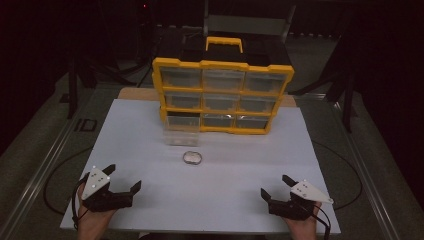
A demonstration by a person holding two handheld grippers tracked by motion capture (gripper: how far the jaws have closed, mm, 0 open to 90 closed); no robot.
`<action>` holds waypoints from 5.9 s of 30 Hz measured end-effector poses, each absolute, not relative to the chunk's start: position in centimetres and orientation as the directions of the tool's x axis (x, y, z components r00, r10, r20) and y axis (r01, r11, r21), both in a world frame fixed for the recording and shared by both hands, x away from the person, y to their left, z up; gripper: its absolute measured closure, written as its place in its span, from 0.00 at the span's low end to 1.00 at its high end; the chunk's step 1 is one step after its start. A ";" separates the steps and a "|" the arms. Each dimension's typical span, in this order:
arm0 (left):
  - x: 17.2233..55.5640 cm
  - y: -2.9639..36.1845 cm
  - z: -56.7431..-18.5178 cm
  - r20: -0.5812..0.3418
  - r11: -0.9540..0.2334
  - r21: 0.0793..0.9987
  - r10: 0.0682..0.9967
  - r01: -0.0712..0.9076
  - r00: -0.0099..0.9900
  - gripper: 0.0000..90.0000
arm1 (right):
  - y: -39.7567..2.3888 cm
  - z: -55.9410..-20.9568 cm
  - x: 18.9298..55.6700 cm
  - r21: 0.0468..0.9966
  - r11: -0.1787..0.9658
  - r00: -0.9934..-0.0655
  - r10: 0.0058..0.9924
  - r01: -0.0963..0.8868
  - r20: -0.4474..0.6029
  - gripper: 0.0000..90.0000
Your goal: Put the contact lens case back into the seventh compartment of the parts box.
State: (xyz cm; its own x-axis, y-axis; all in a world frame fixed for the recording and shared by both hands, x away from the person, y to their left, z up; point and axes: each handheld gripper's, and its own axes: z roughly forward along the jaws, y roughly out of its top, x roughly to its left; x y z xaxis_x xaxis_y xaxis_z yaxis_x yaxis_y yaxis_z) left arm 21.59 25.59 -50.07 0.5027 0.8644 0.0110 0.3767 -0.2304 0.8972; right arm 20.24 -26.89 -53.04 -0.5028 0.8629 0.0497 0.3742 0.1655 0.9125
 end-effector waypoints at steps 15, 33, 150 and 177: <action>23.0 23.7 -49.5 0.029 -0.257 0.898 0.844 0.357 0.535 0.01 | -26.8 -53.1 20.2 0.912 0.165 -0.503 0.863 0.375 0.051 0.09; 24.5 22.0 -49.1 0.023 -0.264 0.889 0.841 0.373 0.540 0.01 | -26.9 -53.1 20.2 0.911 0.160 -0.501 0.863 0.380 0.057 0.09; 33.6 10.4 -52.6 0.054 -0.410 0.835 0.723 0.365 0.688 0.01 | -26.6 -53.0 20.3 0.915 0.188 -0.508 0.861 0.357 0.021 0.09; 35.1 9.2 -55.7 0.054 -0.520 0.739 0.679 0.428 0.732 0.20 | -26.6 -52.9 20.3 0.915 0.189 -0.511 0.860 0.356 0.021 0.09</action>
